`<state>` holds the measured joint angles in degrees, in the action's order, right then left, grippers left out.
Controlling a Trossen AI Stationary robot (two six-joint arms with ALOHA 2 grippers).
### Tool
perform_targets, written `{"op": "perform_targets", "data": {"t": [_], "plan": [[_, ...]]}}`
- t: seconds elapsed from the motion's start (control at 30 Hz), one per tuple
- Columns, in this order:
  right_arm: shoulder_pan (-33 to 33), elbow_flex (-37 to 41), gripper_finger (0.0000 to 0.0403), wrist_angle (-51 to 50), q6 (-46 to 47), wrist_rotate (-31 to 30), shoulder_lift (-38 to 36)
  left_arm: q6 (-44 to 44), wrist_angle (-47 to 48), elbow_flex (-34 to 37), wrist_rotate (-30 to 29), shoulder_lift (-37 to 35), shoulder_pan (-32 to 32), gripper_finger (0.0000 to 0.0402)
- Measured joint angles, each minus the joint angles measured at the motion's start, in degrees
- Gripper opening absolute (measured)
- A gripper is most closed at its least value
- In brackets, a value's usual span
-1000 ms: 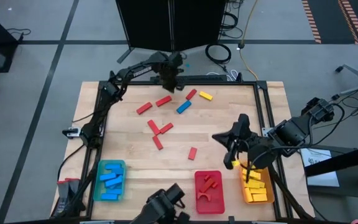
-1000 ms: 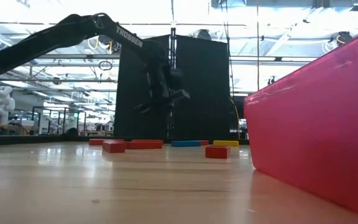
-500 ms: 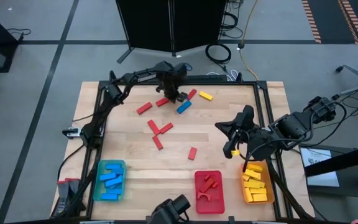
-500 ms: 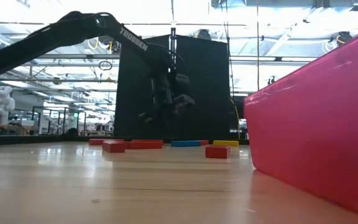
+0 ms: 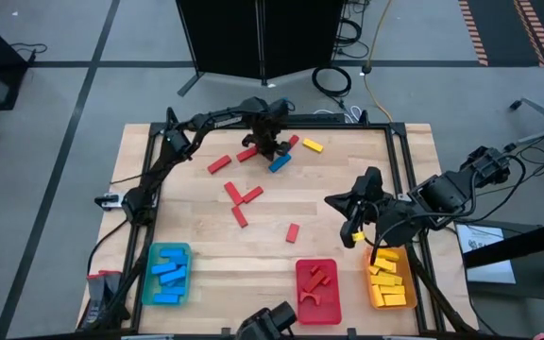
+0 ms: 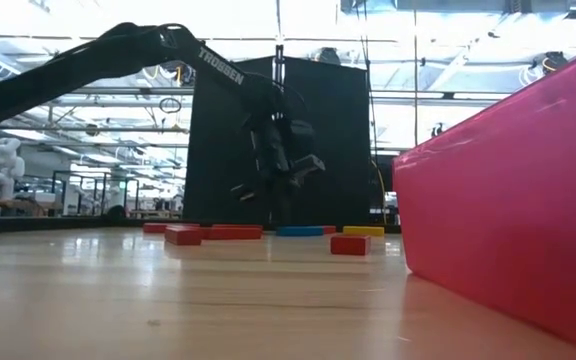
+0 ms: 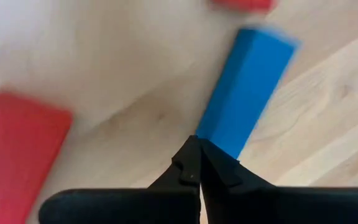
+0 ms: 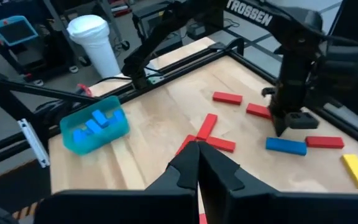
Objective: Sort blocks
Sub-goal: Put the blue block into the blue bin
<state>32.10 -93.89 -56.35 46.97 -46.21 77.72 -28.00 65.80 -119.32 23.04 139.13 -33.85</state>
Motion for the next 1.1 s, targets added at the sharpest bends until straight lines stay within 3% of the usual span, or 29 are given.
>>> {"op": "perform_targets", "data": {"t": [0.07,0.2,0.33,0.43,0.5,0.63,0.73,0.93,1.1], "plan": [[0.6,0.0,0.0000,0.7,0.3,0.1,0.0,-0.1,0.8,-0.3,-2.0,-0.1,0.8,0.0000],[2.3,0.0,0.0000,2.6,0.2,0.0,0.1,0.3,2.7,-0.2,-0.7,0.0,1.6,0.0000],[2.8,0.0,0.0000,-0.6,0.6,-0.7,0.1,5.7,5.7,-0.1,11.7,-0.6,3.8,0.0000],[0.2,0.0,0.0000,-8.9,5.8,-6.2,0.1,10.1,8.8,-0.1,14.8,-4.7,7.2,0.0000],[-4.1,0.0,0.0000,-14.8,10.0,-6.5,0.4,14.1,11.3,-0.1,13.2,-9.5,8.7,0.0000],[-17.1,0.0,0.0000,-25.5,11.5,0.0,2.5,19.4,13.8,-0.1,5.4,-22.2,10.4,0.0000],[-26.7,0.0,0.0000,-23.9,-3.9,4.8,6.1,20.8,13.7,-0.2,1.1,-33.4,10.7,0.0000],[-40.2,0.0,0.0000,-2.8,-51.4,22.3,16.4,16.7,10.2,-0.2,-14.1,-50.7,14.5,0.0000],[-47.9,0.0,0.0000,4.8,-70.3,35.4,23.4,16.3,10.2,-0.2,-23.9,-59.8,17.7,0.0000]]}}
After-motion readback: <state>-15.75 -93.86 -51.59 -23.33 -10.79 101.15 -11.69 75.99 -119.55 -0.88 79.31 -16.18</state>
